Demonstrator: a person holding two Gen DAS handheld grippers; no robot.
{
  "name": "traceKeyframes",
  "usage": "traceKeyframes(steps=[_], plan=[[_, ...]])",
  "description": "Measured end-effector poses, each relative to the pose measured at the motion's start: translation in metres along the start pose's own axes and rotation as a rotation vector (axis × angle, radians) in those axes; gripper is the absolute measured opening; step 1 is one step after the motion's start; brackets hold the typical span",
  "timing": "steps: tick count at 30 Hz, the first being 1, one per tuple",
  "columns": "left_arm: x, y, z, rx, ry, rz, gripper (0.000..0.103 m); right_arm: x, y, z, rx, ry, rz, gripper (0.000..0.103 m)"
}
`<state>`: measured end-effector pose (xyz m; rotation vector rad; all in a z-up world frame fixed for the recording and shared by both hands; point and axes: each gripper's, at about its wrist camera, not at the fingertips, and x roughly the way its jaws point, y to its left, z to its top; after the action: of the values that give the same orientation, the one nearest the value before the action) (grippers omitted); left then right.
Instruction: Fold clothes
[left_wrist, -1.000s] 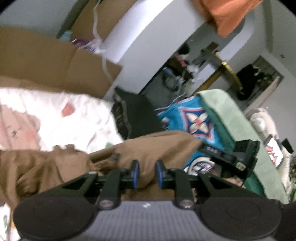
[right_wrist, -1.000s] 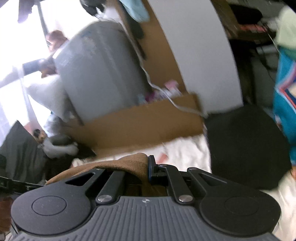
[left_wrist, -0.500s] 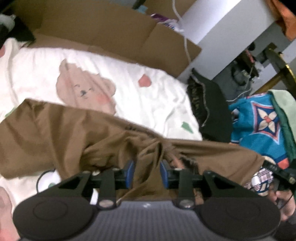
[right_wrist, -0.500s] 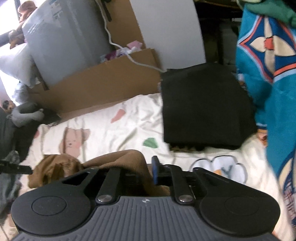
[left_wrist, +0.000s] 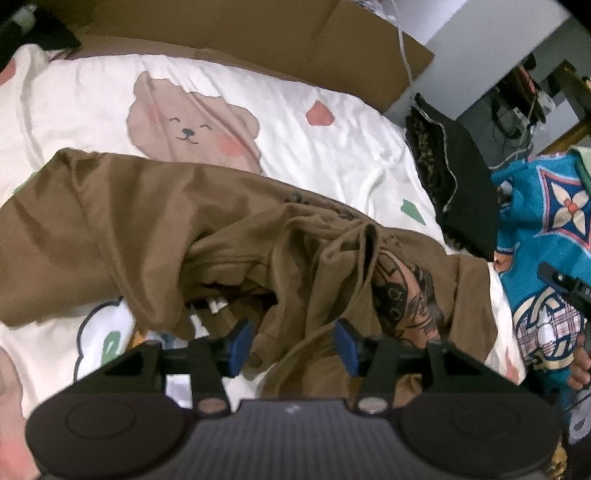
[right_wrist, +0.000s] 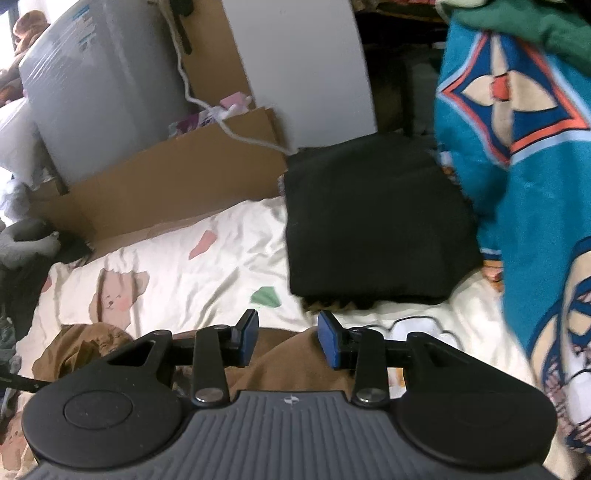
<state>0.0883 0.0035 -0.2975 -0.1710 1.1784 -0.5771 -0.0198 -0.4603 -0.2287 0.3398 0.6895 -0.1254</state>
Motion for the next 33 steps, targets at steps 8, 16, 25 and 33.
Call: traceKeyframes(steps=[8, 16, 25, 33], plan=[[0.007, -0.024, 0.018, 0.051, -0.034, -0.051, 0.053, 0.018, 0.023, -0.01, -0.023, 0.06, 0.063, 0.043], [0.03, -0.035, 0.031, 0.025, -0.016, -0.063, 0.05, 0.025, 0.032, -0.019, 0.039, 0.098, 0.116, 0.043], [0.028, -0.027, 0.018, -0.05, -0.035, -0.114, 0.007, 0.027, 0.053, -0.019, 0.058, 0.103, 0.203, 0.043], [0.007, -0.038, 0.0, 0.007, -0.011, -0.19, 0.006, 0.032, 0.082, -0.027, 0.011, 0.146, 0.269, 0.043]])
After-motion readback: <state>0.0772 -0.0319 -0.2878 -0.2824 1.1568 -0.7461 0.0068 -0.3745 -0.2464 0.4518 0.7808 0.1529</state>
